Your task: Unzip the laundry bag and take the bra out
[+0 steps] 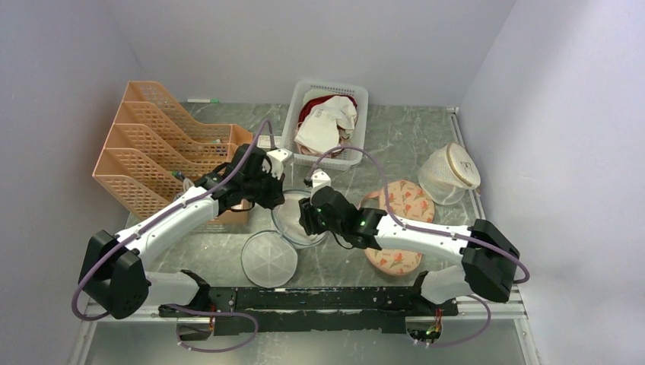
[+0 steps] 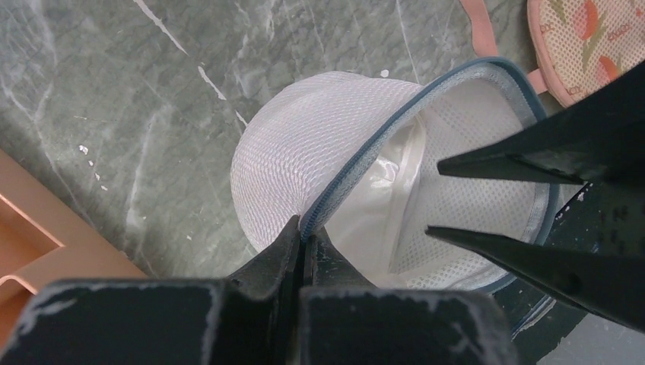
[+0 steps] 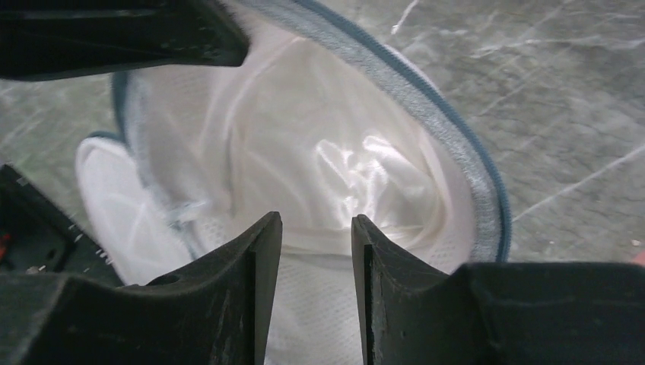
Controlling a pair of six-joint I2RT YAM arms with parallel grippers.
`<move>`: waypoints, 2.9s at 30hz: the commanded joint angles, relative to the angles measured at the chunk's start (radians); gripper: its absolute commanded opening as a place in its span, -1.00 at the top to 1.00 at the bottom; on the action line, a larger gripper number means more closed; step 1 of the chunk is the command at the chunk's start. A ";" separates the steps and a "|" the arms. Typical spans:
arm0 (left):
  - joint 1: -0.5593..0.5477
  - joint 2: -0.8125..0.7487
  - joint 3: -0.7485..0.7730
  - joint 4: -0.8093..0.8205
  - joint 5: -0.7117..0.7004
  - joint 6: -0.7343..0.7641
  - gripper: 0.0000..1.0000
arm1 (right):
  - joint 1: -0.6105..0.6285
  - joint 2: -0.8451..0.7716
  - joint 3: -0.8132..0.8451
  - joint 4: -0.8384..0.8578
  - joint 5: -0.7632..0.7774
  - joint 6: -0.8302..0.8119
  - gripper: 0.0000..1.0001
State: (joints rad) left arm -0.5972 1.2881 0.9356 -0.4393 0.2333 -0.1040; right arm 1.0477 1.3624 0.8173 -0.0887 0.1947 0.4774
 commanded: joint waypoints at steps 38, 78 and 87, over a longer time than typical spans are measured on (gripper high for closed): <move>-0.042 0.001 -0.008 0.042 0.064 0.024 0.86 | 0.023 0.326 -0.028 0.578 0.352 -0.148 0.19; -0.048 -0.018 -0.005 0.031 0.036 0.030 0.86 | -0.023 -0.268 -0.170 0.374 -0.008 0.064 1.00; -0.069 -0.010 -0.006 0.027 0.021 0.031 0.86 | -0.040 -0.309 -0.057 0.264 0.053 -0.019 1.00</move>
State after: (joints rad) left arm -0.6483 1.2869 0.9314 -0.4236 0.2405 -0.0853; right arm 1.0153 1.0794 0.7162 0.2100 0.2119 0.5045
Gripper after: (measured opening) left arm 0.084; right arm 0.008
